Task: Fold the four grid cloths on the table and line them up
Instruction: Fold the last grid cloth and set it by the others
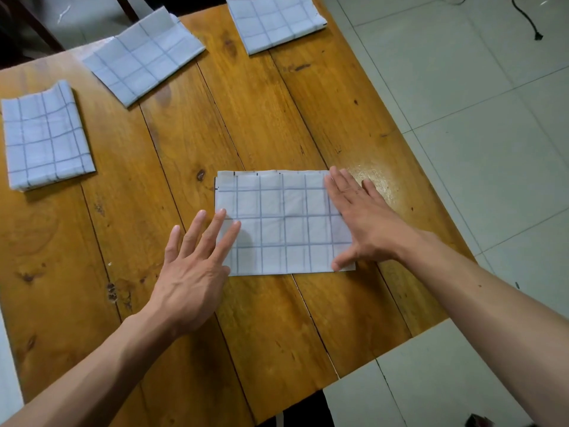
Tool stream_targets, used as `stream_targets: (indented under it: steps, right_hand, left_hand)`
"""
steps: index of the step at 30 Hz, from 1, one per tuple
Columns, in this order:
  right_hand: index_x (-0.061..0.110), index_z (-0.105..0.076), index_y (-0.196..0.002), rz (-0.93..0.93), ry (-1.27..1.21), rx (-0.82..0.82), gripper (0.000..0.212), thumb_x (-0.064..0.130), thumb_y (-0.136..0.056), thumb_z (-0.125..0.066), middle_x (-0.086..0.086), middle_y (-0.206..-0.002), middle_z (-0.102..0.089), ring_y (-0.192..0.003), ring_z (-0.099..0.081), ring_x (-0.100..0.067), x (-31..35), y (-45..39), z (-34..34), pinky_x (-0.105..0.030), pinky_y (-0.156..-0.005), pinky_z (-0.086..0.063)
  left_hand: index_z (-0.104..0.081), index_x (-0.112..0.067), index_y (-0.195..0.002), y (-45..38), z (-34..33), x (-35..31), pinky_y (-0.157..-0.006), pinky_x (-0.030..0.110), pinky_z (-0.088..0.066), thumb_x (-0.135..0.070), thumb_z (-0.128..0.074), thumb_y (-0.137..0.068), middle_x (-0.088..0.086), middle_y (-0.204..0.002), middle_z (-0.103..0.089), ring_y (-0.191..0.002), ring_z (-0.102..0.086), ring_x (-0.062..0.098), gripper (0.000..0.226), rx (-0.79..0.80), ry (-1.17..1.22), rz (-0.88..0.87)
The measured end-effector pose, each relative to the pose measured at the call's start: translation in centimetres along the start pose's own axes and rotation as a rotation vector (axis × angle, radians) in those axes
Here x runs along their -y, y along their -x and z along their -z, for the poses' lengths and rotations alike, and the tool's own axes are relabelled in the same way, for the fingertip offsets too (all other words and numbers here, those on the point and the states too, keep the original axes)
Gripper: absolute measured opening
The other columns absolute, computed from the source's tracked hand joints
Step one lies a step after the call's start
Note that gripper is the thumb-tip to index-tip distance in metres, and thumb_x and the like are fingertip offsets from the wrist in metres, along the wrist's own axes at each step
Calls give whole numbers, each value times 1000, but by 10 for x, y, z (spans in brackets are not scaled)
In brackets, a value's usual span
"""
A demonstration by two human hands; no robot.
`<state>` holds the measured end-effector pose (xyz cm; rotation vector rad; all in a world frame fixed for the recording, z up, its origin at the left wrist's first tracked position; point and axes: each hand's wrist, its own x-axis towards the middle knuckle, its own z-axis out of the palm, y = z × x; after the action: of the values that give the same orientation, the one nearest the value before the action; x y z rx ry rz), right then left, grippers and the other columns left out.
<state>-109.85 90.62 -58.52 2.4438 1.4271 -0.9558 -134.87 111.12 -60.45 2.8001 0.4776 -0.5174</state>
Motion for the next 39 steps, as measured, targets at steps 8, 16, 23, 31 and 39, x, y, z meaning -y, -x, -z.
stream_targets:
  steps: [8,16,23,31,39]
  right_hand:
    - [18,38,-142,10,108,46,155,67,-55,-80,-1,-148,46,-137,41,-17,-6,7,5,-39,-115,20]
    - [27,16,-152,61,20,-79,97,43,-92,-59,-1,-157,28,-145,27,-17,35,43,-9,-36,-117,17]
    - [25,-31,-149,-129,-257,-316,74,34,-87,-69,1,-160,-18,-147,-17,-19,60,42,-38,-42,-118,-26]
    - [26,-27,-150,-145,-265,-297,84,36,-82,-74,5,-160,-15,-144,-17,-15,57,39,-27,-33,-119,-14]
    - [29,-16,-153,-153,-239,-248,95,41,-80,-75,7,-162,-6,-148,-8,-12,53,34,-25,-31,-117,6]
  left_hand:
    - [19,-40,-153,-19,26,-22,-120,54,14,-17,-47,-94,0,-160,33,-143,39,26,91,103,-88,53]
    - [-53,-29,-133,-9,27,-16,-108,50,-41,-28,-76,-79,-1,-154,-41,-145,-31,24,58,-98,143,-208]
    - [-48,-29,-137,-19,30,-16,-99,45,-45,-37,-78,-68,0,-150,-43,-138,-39,26,75,7,-8,-287]
    - [-47,-26,-136,-20,30,-27,-89,43,-49,-25,-75,-63,6,-146,-44,-131,-44,30,78,4,-132,-285]
    - [-57,-17,-115,-24,30,-19,-88,44,-50,-9,-82,-60,5,-124,-60,-114,-57,29,62,-134,-124,-319]
